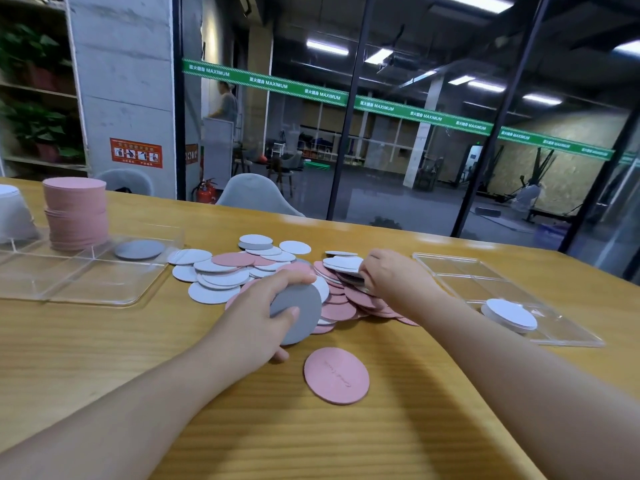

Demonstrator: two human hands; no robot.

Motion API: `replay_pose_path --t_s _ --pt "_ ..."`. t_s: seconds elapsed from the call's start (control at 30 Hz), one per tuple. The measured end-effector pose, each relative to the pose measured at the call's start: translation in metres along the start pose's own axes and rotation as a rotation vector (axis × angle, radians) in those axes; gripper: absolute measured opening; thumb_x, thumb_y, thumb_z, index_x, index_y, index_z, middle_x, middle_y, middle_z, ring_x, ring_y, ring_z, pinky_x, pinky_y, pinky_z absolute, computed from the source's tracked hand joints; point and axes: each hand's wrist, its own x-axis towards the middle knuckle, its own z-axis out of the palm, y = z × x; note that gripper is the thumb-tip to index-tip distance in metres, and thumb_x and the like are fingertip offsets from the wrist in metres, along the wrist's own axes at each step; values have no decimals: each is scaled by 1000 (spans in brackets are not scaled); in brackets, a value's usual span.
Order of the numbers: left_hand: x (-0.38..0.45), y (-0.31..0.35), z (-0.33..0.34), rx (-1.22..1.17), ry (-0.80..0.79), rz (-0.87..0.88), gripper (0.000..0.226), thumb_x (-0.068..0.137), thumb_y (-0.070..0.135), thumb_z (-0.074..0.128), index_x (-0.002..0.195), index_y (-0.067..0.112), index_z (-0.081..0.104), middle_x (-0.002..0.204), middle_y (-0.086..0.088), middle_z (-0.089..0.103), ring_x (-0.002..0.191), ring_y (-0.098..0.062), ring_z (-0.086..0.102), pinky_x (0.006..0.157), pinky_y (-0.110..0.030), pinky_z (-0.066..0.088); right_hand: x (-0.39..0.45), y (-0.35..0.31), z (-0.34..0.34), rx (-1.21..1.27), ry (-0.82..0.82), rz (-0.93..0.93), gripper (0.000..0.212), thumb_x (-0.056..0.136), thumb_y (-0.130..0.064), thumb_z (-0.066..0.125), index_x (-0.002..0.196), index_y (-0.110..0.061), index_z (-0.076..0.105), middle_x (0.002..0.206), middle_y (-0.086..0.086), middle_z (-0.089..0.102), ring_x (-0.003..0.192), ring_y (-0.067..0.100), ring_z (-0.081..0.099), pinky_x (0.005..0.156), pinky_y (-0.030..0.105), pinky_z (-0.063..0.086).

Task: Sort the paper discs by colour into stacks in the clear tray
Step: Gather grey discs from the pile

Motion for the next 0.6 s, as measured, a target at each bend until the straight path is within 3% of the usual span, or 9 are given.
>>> replay_pose_path --t_s 0.07,0.17,0.23,0.33,0.43,0.53,0.6 --pt "1 1 1 -58 30 5 54 93 7 49 94 61 56 124 12 44 88 -19 59 56 -28 58 -11 3 -7 64 84 -2 20 99 -18 40 102 -9 58 102 9 55 93 27 54 73 33 43" --pt "2 3 0 -91 117 -10 48 94 7 47 99 53 56 119 14 44 84 -11 59 64 -33 60 -25 7 -15 135 325 -58 16 93 -13 51 88 -5 64 87 8 60 68 24 59 59 23 41" --pt "3 3 -1 -105 179 -1 42 95 7 46 103 47 56 116 13 45 85 -10 58 65 -32 60 -34 6 -20 213 383 -77 17 91 -17 52 84 -7 63 85 5 61 61 18 58 55 23 46" --pt "4 3 -3 -175 208 49 35 94 11 51 102 45 57 112 20 49 98 -10 56 64 -30 59 -42 -5 -23 291 392 -124 31 93 -28 38 89 -9 62 92 3 59 67 12 56 60 21 47" --pt "3 -1 -2 -251 154 70 29 86 22 66 101 45 59 113 17 52 102 -9 57 66 -29 59 -41 -21 -19 395 403 -177 29 94 -28 39 89 -9 60 94 2 58 75 11 50 67 22 44" --pt "4 -3 -2 -175 89 102 38 72 33 76 100 51 58 111 18 54 103 -10 57 75 -34 58 -32 -36 -13 513 415 -190 28 94 -28 38 91 -10 59 95 2 58 80 7 49 71 27 46" --pt "6 -3 -3 -139 62 116 42 72 27 76 99 53 58 108 15 55 100 -13 59 76 -39 58 -24 -44 -13 562 426 -186 29 94 -29 38 91 -10 59 95 3 58 78 8 49 66 27 45"
